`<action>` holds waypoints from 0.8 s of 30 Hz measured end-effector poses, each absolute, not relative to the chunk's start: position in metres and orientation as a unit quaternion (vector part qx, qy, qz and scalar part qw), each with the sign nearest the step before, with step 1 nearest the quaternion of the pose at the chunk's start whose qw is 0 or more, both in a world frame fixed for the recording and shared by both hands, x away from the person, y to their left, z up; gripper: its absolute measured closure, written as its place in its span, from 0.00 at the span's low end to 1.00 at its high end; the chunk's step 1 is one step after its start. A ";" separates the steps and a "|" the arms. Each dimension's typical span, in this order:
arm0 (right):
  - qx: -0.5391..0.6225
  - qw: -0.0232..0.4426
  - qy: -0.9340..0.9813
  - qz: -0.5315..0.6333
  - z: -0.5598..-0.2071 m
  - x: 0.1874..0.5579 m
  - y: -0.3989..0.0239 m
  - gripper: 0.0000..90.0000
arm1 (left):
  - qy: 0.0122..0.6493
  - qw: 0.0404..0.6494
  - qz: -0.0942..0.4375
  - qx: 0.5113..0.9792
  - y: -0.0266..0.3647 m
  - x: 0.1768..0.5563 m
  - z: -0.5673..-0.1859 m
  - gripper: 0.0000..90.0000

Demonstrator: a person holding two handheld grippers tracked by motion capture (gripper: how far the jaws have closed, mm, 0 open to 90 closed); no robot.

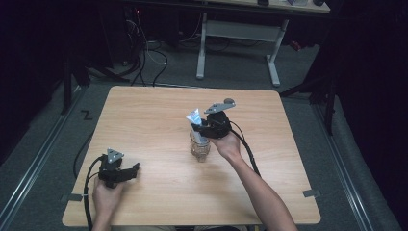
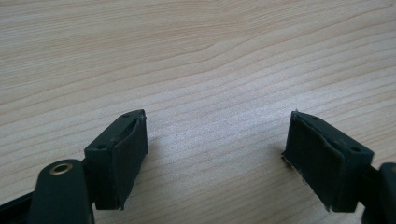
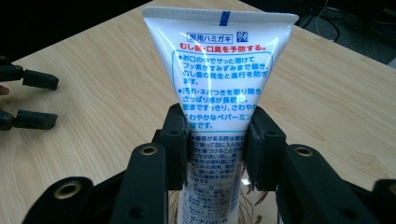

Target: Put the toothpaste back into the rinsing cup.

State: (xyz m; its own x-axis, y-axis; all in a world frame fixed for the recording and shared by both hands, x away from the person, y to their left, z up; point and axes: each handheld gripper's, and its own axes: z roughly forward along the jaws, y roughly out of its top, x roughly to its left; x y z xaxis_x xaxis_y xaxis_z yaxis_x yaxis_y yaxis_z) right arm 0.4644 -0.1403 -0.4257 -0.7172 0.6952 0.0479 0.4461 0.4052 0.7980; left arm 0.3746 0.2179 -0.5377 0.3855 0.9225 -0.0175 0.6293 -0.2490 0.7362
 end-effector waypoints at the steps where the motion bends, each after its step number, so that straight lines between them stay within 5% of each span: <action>1: 0.347 0.146 0.825 0.422 -0.426 0.464 -0.141 0.72 | 0.510 0.339 0.216 0.760 0.218 0.375 -0.538 0.24; 24: 0.344 0.148 0.830 0.412 -0.431 0.459 -0.143 0.71 | 0.510 0.339 0.216 0.760 0.218 0.375 -0.538 0.24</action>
